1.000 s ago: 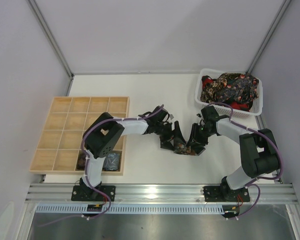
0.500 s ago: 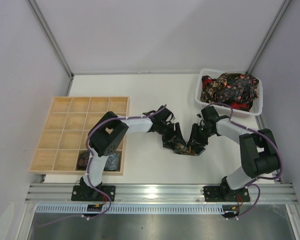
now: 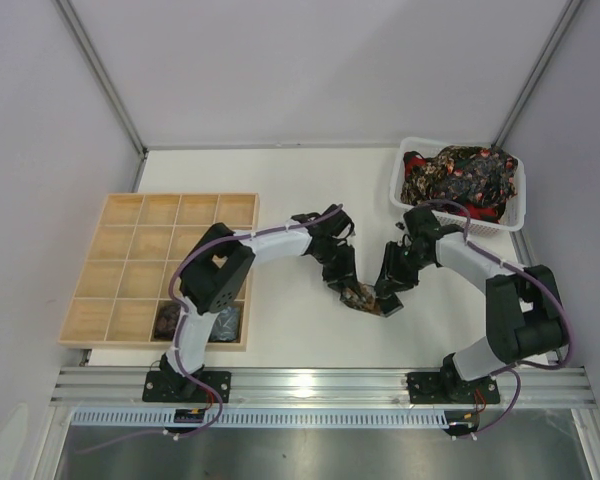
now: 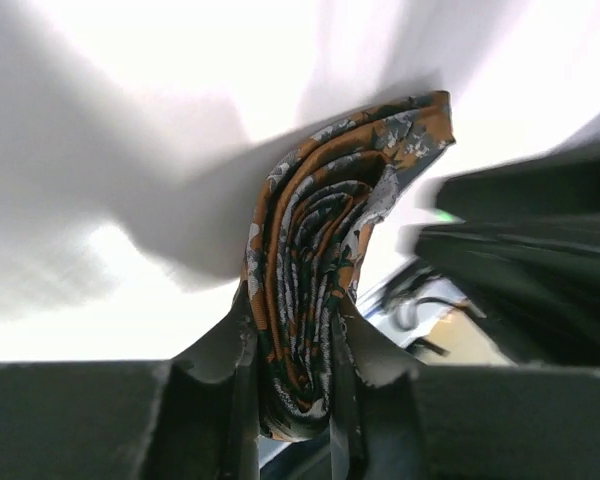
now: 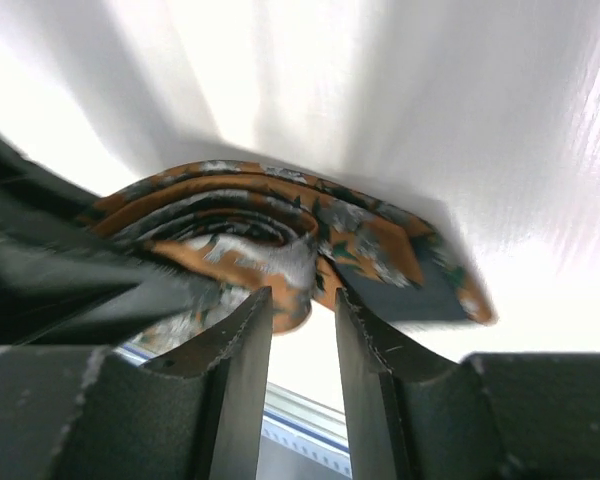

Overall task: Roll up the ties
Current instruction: Place the rolled tie into the container

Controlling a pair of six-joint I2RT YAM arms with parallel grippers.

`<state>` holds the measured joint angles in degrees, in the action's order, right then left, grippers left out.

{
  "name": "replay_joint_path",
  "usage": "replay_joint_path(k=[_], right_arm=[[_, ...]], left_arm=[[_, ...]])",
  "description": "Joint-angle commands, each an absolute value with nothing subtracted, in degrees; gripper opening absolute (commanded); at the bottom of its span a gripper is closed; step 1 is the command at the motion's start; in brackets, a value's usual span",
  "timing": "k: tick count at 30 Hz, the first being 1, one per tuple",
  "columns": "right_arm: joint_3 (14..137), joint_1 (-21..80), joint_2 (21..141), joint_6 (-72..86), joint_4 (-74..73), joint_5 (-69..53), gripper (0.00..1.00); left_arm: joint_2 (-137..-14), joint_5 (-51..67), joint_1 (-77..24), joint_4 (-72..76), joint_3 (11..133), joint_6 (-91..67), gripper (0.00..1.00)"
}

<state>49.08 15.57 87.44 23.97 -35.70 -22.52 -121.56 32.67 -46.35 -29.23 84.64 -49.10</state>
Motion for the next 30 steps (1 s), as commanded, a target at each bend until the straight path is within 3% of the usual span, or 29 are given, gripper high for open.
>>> replay_joint_path(k=[1,9,16,30], right_arm=[[55.45,16.26,82.19,24.43,-41.12,-21.97,0.38],[59.33,18.1,78.23,23.64,-43.86,-23.99,0.39],[57.66,19.34,78.22,23.56,-42.28,-26.36,0.39],[58.97,19.77,79.45,22.06,-43.07,-27.16,0.39]], left_arm=[[-117.35,23.74,-44.13,-45.24,86.57,-39.74,0.0],[-106.09,13.46,-35.43,-61.32,88.14,-32.27,0.0],[-106.17,2.47,-31.04,-72.06,93.6,-28.31,0.01],[-99.58,-10.19,-21.8,-78.66,89.39,-25.58,0.0]])
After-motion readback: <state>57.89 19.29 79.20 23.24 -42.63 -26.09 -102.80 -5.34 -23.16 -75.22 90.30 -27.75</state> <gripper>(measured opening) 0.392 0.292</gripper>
